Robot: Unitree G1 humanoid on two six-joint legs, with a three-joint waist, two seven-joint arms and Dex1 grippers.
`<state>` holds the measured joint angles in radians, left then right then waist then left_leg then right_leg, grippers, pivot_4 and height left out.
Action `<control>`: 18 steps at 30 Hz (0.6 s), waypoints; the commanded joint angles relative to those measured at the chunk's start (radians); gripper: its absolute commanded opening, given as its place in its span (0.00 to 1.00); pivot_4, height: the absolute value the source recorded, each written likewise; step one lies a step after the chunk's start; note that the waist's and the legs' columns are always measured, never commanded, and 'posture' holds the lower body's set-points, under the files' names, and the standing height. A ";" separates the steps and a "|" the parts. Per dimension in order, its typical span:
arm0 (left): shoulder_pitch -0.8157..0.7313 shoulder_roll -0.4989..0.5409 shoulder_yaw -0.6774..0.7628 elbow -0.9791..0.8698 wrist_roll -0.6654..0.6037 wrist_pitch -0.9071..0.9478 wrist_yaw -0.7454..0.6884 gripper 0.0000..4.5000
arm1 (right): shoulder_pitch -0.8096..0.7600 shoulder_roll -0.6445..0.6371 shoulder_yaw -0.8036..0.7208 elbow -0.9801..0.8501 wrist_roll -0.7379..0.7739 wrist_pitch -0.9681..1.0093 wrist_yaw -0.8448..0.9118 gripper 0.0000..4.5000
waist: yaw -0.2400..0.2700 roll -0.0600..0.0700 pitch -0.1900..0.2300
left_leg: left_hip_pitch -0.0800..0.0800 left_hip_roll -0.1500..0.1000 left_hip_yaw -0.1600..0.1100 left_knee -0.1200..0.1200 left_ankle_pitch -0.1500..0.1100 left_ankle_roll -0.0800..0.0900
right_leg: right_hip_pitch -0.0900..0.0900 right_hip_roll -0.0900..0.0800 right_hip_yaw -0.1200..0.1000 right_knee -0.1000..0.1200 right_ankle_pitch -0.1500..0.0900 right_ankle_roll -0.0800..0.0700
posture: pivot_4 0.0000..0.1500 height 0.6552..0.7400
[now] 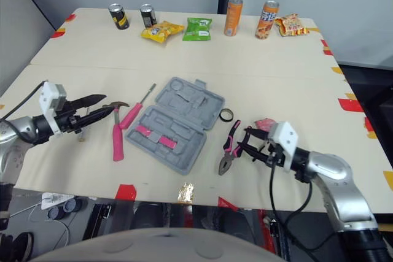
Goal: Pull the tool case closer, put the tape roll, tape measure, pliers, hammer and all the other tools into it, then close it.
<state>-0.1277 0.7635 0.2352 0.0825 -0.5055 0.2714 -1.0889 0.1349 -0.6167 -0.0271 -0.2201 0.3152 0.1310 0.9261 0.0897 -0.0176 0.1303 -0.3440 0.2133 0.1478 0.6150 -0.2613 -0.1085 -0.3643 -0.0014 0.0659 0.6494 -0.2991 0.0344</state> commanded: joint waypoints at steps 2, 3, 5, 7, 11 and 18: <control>-0.079 -0.022 -0.066 0.028 0.069 -0.030 0.023 0.18 | -0.064 0.006 0.055 -0.056 -0.060 0.076 -0.070 0.05 | 0.004 0.000 0.000 | -0.001 0.000 -0.003 0.000 0.001 -0.001 | -0.001 0.000 -0.003 0.000 0.000 0.000 | 1.00 0.98; -0.108 -0.033 -0.085 0.055 0.096 -0.044 0.040 0.11 | -0.081 0.007 0.065 -0.057 -0.067 0.096 -0.080 0.00 | 0.006 0.001 0.000 | -0.003 0.000 -0.005 0.000 0.002 -0.001 | 0.000 0.000 -0.005 0.000 0.000 0.000 | 1.00 0.98; -0.162 -0.059 -0.113 0.111 0.139 -0.067 0.069 0.01 | -0.112 0.007 0.081 -0.061 -0.076 0.144 -0.099 0.00 | 0.009 0.001 0.000 | -0.005 -0.001 -0.008 0.000 0.004 0.001 | 0.000 -0.001 -0.009 0.001 0.000 0.000 | 1.00 0.98; -0.200 -0.078 -0.136 0.157 0.175 -0.085 0.086 0.01 | -0.138 0.002 0.091 -0.072 -0.083 0.185 -0.114 0.00 | 0.009 0.001 0.000 | -0.005 -0.001 -0.009 0.000 0.004 0.000 | 0.000 -0.001 -0.010 0.001 0.000 0.000 | 1.00 0.98; -0.257 -0.110 -0.177 0.227 0.206 -0.097 0.074 0.01 | -0.175 -0.027 0.135 -0.095 -0.117 0.245 -0.107 0.00 | 0.008 0.001 0.000 | -0.007 -0.001 -0.010 0.001 0.005 -0.003 | 0.000 0.000 -0.011 0.004 0.000 0.000 | 1.00 0.98; -0.373 -0.151 -0.222 0.396 0.263 -0.094 0.079 0.01 | -0.224 -0.031 0.222 -0.112 -0.169 0.315 -0.118 0.00 | 0.012 0.002 0.000 | -0.007 -0.001 -0.013 0.003 0.006 -0.003 | 0.000 -0.001 -0.013 0.005 0.000 -0.001 | 1.00 0.98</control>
<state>-0.4773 0.6138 0.0172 0.4615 -0.2524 0.1792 -1.0106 -0.0739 -0.6492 0.1863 -0.2912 0.1526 0.4386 0.8144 0.1014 -0.0160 0.1304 -0.3512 0.2120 0.1342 0.6179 -0.2555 -0.1116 -0.3638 -0.0024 0.0530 0.6551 -0.2991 0.0337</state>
